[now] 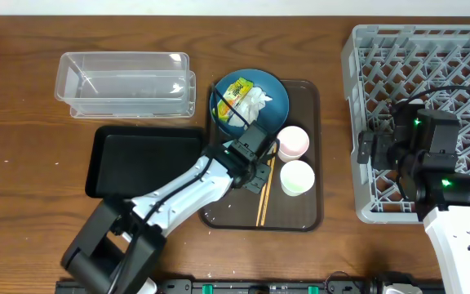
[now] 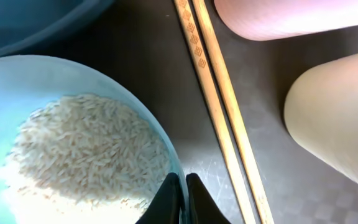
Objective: Sort waste into correct bins and load items into the dishwasher rack
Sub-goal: 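Carry the bowl over the black tray and tip rice out with left gripper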
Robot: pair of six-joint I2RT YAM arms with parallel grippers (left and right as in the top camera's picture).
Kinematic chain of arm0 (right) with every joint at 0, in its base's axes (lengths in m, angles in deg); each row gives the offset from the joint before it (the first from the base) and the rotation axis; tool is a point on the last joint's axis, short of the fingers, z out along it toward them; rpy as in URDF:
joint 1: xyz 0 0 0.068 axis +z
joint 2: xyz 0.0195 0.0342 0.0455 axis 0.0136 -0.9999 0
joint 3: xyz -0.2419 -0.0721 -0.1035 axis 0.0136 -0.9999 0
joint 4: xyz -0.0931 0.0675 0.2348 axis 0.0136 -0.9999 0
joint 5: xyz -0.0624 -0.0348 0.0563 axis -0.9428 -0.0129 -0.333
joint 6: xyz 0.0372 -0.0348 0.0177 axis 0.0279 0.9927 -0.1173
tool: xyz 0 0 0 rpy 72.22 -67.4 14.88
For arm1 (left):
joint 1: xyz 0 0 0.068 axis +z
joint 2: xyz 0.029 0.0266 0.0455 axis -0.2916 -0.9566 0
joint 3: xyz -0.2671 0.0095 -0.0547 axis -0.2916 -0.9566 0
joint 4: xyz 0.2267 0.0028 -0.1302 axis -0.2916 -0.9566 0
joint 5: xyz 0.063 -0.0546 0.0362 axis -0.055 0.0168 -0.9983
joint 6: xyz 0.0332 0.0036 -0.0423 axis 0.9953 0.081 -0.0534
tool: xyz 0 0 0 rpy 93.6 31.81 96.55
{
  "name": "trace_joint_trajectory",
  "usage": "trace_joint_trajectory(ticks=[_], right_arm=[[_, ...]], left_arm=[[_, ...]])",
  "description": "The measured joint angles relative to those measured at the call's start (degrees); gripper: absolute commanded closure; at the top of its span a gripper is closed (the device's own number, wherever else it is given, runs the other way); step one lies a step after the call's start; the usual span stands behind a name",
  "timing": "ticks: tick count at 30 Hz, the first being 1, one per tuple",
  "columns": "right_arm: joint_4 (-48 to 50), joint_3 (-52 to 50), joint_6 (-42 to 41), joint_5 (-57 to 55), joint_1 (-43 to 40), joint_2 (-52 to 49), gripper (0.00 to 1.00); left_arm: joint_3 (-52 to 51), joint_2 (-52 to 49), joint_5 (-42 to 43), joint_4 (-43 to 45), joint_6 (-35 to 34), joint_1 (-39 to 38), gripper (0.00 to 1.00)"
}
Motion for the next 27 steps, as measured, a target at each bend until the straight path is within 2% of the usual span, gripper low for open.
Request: trace_joint_trajectory(ticks=[11, 15, 21, 27], right_arm=[[0.0, 0.0, 0.0, 0.0, 0.0, 0.0, 0.01], [0.0, 0.0, 0.0, 0.0, 0.0, 0.0, 0.01], [0.0, 0.0, 0.0, 0.0, 0.0, 0.0, 0.01], [0.0, 0.0, 0.0, 0.0, 0.0, 0.0, 0.01]], left_arm=[[0.0, 10.5, 1.1, -4.2, -0.5, 0.6, 0.94], [0.0, 13.5, 1.7, -7.0, -2.9, 4.2, 0.94], [0.0, 17.6, 7.8, -9.9, -5.6, 17.0, 0.94], [-0.3, 17.6, 24.4, -10.2, -4.0, 33.3, 0.94]])
